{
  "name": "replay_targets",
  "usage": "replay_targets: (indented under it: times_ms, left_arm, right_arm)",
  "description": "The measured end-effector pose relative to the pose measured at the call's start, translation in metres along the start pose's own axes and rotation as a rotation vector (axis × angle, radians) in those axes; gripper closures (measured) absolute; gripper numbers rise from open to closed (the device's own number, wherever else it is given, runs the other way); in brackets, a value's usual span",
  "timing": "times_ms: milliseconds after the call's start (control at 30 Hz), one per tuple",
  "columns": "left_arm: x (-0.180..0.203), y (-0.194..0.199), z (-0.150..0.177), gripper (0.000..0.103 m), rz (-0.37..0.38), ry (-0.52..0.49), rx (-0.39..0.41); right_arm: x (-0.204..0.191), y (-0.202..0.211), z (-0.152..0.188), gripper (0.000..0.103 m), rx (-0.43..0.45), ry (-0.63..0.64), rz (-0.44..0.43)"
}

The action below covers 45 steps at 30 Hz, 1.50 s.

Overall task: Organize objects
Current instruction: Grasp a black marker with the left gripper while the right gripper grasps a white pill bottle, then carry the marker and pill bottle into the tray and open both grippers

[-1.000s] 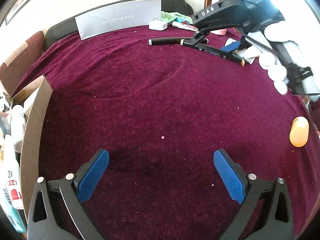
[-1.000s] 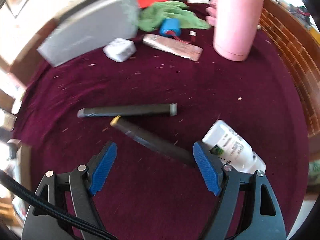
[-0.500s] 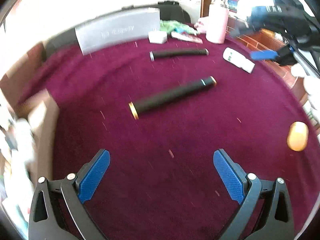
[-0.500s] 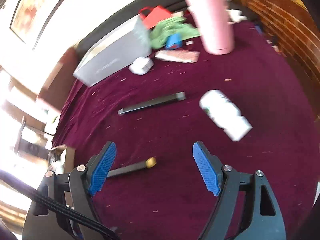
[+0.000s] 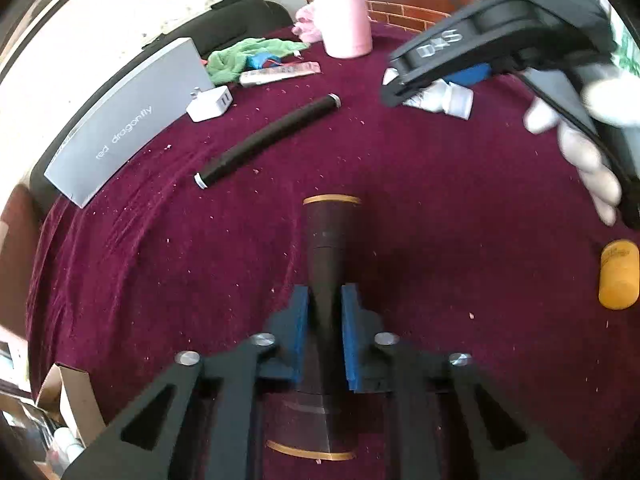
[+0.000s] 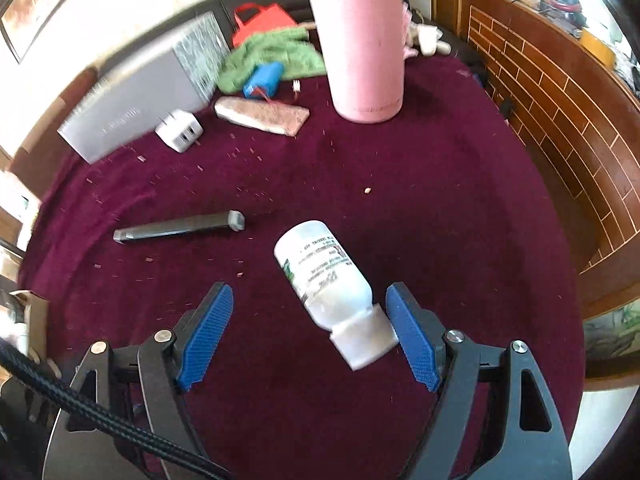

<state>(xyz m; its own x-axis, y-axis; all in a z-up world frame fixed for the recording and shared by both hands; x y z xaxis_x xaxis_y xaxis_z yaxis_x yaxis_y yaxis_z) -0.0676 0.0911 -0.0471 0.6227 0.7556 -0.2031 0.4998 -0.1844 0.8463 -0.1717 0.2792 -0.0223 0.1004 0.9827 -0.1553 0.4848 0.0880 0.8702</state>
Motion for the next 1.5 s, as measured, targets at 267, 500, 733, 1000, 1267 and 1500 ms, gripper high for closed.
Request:
replay_targets:
  times_ms: [267,500,733,1000,1267,1500]
  left_arm:
    - [-0.013,0.010,0.025,0.092,0.023,0.123,-0.011]
    - [-0.023,0.050,0.069,0.092,0.021,0.227,0.045]
    - [-0.051,0.106,0.114,0.091,0.020,0.381,0.137]
    - [-0.059,0.137,0.148,0.091,-0.022,0.440,0.179]
    - [-0.078,0.173,0.173,0.091,-0.103,0.480,0.253]
    - [-0.128,0.187,0.220,0.091,-0.201,0.574,0.240]
  right_arm:
    - [-0.002,-0.004,0.008,0.069,-0.026,0.064,0.121]
    - [0.005,0.025,0.030,0.071,-0.056,0.017,0.019]
    - [-0.032,0.085,0.070,0.071,-0.022,0.007,-0.167]
    - [-0.105,0.124,0.133,0.071,-0.010,0.089,-0.290]
    - [-0.176,0.128,0.175,0.071,-0.050,0.193,-0.360]
    - [-0.243,0.130,0.189,0.071,-0.059,0.285,-0.421]
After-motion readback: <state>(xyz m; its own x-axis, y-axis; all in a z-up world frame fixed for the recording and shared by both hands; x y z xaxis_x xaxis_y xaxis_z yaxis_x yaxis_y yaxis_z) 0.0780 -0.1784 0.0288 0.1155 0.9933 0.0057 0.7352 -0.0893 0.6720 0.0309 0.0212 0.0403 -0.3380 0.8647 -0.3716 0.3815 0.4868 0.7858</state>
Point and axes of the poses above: each gripper's, at about its wrist camera, not at the fingertips, and y roughly against the way its jaws point, x to its right, z to its underside, the point moved 7 cm from there along -y, roughly the way its jaws point, and after that the axes turned 1 degree about x, right-handed, at the moved point
